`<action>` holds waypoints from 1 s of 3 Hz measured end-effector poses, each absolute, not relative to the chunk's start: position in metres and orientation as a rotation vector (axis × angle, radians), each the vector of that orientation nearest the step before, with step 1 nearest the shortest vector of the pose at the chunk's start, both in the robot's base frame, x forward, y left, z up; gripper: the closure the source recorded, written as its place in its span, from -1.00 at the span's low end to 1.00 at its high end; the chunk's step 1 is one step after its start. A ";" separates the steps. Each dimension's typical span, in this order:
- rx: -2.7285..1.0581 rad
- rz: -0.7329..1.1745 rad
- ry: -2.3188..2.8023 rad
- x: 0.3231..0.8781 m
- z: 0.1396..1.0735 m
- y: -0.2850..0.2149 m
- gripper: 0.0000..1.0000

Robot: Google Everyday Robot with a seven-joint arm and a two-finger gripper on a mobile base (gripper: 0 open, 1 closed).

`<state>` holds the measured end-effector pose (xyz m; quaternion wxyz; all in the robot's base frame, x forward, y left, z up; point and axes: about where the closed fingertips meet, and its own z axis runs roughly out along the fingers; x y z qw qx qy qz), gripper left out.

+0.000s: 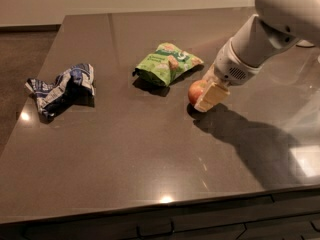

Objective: Pick apple

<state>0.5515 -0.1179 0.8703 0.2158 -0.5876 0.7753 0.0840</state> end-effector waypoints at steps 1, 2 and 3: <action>-1.653 0.235 2.125 0.549 0.894 -0.121 0.77; -1.674 0.245 2.094 0.545 0.926 -0.127 1.00; -1.686 0.269 2.056 0.545 0.955 -0.133 1.00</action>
Offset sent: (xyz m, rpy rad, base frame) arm -0.0102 -0.0198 0.1019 0.0256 -0.0265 0.0831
